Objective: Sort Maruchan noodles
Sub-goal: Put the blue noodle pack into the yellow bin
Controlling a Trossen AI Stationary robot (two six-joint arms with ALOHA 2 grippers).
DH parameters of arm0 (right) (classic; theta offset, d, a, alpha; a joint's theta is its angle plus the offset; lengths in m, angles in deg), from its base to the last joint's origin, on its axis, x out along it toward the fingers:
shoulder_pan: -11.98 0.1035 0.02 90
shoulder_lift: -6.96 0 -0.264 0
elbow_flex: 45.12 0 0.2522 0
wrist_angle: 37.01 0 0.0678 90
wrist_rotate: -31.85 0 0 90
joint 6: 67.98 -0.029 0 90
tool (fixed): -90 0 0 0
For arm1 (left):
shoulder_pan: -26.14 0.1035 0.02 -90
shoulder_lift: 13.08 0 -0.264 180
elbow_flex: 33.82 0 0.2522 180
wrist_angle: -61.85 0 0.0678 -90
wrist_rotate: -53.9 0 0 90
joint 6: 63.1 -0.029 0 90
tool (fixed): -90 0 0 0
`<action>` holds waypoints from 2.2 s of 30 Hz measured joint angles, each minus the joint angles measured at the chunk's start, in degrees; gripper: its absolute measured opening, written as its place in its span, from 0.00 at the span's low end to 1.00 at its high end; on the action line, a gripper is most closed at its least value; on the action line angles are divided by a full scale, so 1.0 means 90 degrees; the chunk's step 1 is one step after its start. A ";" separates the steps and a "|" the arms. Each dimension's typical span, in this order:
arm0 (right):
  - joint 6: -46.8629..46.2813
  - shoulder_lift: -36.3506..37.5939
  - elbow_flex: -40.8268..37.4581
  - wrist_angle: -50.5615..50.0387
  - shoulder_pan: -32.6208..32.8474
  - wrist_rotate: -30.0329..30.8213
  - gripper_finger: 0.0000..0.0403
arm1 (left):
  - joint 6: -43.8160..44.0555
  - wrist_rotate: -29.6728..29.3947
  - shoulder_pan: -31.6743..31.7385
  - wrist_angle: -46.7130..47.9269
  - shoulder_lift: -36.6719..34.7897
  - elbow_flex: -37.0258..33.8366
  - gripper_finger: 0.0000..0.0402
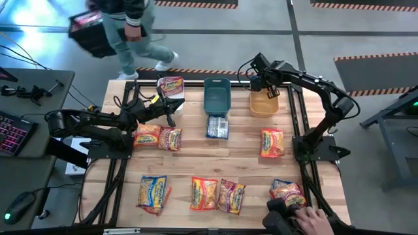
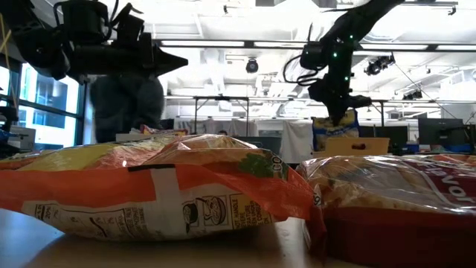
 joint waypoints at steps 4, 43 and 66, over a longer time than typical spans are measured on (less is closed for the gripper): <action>0.0111 0.0008 -0.0094 0.0418 -0.0084 -0.0023 0.00 | 0.0002 0.0000 0.0000 0.0012 0.0000 0.0000 0.01; -0.1129 -0.1086 0.2003 0.1472 0.1651 -0.0497 0.00 | -0.0114 -0.0027 0.0000 0.0017 -0.0002 0.0075 0.01; -0.0972 -0.0282 0.1324 -0.0245 0.1191 0.0348 0.00 | -0.0214 -0.0027 -0.0002 0.0335 -0.0002 0.0075 0.01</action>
